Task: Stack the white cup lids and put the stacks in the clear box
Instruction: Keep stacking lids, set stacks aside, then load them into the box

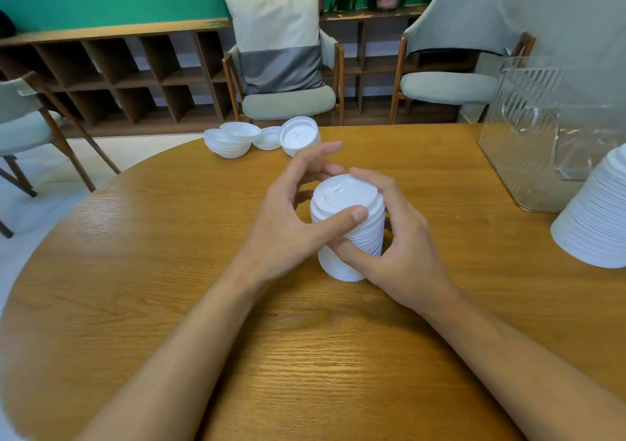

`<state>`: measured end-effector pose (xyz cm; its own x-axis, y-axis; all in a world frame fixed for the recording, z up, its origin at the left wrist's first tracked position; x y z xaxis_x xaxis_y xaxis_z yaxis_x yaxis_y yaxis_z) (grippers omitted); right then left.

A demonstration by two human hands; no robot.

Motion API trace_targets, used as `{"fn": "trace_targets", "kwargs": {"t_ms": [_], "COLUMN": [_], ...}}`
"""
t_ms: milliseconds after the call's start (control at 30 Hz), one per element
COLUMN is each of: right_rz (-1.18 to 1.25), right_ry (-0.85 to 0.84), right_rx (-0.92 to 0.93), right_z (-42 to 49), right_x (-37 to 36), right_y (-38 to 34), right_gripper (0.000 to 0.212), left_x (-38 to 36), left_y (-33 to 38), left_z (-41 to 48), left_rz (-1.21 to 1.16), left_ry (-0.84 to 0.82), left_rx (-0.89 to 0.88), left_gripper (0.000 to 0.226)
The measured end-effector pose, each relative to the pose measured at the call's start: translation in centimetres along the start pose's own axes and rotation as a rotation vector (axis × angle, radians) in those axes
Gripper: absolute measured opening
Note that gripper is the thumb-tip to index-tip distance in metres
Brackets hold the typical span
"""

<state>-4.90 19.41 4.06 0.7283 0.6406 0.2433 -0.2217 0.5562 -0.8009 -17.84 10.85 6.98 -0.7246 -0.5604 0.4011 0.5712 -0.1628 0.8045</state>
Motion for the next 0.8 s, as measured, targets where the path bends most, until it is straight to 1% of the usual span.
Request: {"fn": "trace_targets", "kwargs": {"t_ms": [67, 167, 333, 500, 567, 667, 800], "right_rz": [0.004, 0.008, 0.027, 0.005, -0.015, -0.035, -0.053], "right_ry": [-0.005, -0.011, -0.008, -0.028, -0.055, -0.086, -0.091], "right_rx": [-0.005, -0.014, 0.025, -0.020, -0.059, -0.116, -0.100], "right_z": [0.0, 0.1, 0.0, -0.2, -0.4, -0.7, -0.5], "right_x": [0.0, 0.1, 0.0, 0.0, -0.2, -0.4, -0.2], "right_y": [0.0, -0.1, -0.4, 0.0, 0.1, 0.5, 0.6], "right_gripper": [0.079, 0.082, 0.075, 0.074, 0.079, 0.091, 0.094], "left_x": [0.0, -0.1, -0.3, -0.7, -0.9, -1.0, -1.4], "left_y": [-0.1, 0.0, -0.2, -0.5, -0.8, -1.2, -1.2], "left_z": [0.0, 0.1, 0.0, -0.1, -0.4, -0.5, -0.6], "left_rz": [-0.008, -0.044, -0.108, -0.120, -0.121, -0.150, -0.124], "left_ry": [0.010, -0.024, -0.057, -0.012, 0.006, 0.016, -0.004], "left_rx": [-0.009, -0.028, -0.005, 0.024, 0.037, 0.056, 0.027], "left_gripper": [0.074, 0.075, 0.075, 0.070, 0.067, 0.066, 0.067]}}
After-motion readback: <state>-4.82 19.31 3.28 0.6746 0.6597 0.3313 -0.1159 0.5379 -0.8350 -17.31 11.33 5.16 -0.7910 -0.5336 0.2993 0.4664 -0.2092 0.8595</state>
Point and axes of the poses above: each hand's wrist, its own z-axis towards the middle knuckle, its own x-axis out of the back of the hand, y = z × x, the point moved 7 cm from there along z, towards the middle knuckle, and after that the axes turned 9 degrees about z, right-handed, at the moved point
